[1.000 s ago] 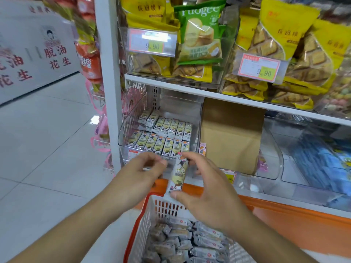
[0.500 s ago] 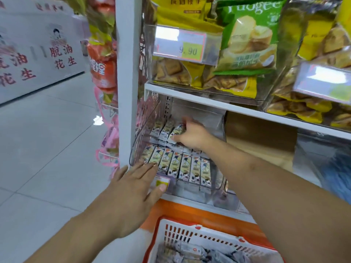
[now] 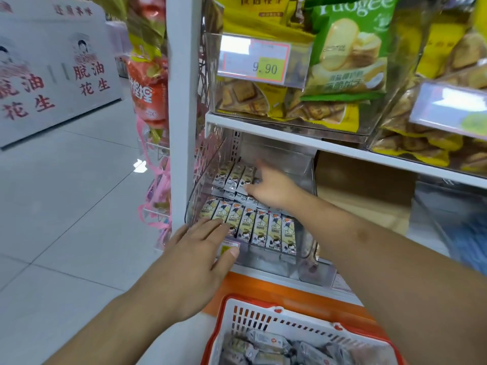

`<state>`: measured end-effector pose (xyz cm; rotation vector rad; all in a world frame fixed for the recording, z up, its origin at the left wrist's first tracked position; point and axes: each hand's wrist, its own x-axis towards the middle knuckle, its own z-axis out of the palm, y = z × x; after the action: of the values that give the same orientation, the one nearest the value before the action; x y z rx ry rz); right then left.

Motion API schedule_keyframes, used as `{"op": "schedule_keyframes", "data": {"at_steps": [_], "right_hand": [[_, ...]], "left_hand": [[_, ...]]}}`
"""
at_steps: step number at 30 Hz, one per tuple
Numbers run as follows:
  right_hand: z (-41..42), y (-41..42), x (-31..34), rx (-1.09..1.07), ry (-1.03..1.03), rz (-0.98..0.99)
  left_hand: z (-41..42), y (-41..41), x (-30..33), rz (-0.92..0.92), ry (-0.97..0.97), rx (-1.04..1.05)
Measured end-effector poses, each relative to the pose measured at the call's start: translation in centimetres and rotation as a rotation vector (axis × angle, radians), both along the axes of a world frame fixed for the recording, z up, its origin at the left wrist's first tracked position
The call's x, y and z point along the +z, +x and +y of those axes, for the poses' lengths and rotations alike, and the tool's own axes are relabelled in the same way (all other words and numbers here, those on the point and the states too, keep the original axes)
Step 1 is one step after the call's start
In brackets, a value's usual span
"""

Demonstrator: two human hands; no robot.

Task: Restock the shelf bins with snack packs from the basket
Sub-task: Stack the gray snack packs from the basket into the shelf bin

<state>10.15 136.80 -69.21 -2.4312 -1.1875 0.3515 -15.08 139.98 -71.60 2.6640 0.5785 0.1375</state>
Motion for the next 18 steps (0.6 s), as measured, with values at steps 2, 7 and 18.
{"op": "schedule_keyframes", "data": {"at_steps": [2, 7, 18], "right_hand": [[-1.9, -1.5, 0.9, 0.019, 0.058, -0.034], [-9.6, -6.8, 1.8, 0.107, 0.248, -0.027], [-23.7, -17.1, -13.7, 0.152, -0.153, 0.250]], "left_hand": [[-1.1, -0.4, 0.9, -0.101, -0.044, 0.004], [-4.8, -1.9, 1.5, -0.231, -0.185, 0.047], [-9.1, -5.0, -15.7, 0.285, -0.152, 0.006]]}}
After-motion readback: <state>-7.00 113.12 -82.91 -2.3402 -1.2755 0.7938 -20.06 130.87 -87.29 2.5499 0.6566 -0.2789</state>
